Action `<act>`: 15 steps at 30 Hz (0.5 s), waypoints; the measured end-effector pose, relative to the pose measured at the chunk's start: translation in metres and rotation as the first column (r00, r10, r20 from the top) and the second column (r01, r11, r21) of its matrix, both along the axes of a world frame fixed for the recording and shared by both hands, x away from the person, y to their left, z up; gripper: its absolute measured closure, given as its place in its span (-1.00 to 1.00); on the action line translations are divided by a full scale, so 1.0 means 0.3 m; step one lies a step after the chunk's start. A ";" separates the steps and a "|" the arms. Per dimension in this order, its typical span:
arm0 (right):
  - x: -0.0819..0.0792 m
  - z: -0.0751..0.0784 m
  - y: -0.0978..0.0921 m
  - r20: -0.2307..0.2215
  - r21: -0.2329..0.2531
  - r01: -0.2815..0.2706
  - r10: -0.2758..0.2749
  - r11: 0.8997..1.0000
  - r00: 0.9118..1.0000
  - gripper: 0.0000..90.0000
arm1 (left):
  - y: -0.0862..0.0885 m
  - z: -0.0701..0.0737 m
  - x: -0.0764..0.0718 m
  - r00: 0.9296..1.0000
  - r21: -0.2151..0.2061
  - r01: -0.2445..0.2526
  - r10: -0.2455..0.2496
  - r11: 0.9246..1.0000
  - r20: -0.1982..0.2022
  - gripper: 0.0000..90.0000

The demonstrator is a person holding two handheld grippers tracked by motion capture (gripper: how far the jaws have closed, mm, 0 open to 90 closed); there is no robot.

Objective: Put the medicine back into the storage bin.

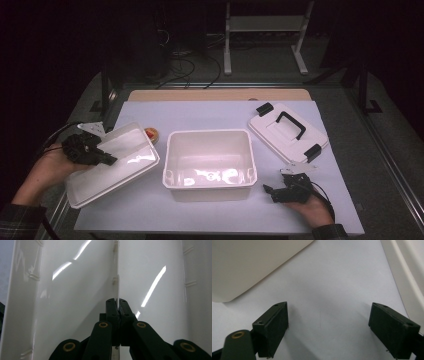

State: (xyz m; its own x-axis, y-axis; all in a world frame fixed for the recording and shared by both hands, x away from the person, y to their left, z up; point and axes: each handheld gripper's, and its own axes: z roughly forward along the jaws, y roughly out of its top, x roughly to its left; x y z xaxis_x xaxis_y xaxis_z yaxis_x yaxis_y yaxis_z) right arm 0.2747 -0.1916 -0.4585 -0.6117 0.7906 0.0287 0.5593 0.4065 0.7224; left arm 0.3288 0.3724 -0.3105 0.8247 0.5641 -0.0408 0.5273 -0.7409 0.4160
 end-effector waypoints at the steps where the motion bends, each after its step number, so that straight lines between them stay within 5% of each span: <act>1: 0.000 0.000 0.000 0.000 0.000 0.000 0.000 1.000 1.000 -0.66 | 0.001 -0.012 -0.002 1.000 -0.001 -0.001 0.001 1.000 -0.004 0.98; 15: 0.000 0.000 0.000 0.000 0.000 0.000 0.000 1.000 1.000 -0.66 | -0.048 -0.193 -0.010 0.999 0.021 0.009 -0.008 1.000 -0.041 0.98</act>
State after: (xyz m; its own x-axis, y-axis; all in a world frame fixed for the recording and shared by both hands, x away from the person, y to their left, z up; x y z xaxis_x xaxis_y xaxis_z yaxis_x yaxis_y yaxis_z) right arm 0.2747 -0.1916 -0.4585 -0.6117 0.7906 0.0289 0.5592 0.4062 0.7226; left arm 0.3259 0.3579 -0.3684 0.8272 0.5584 -0.0622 0.5373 -0.7537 0.3785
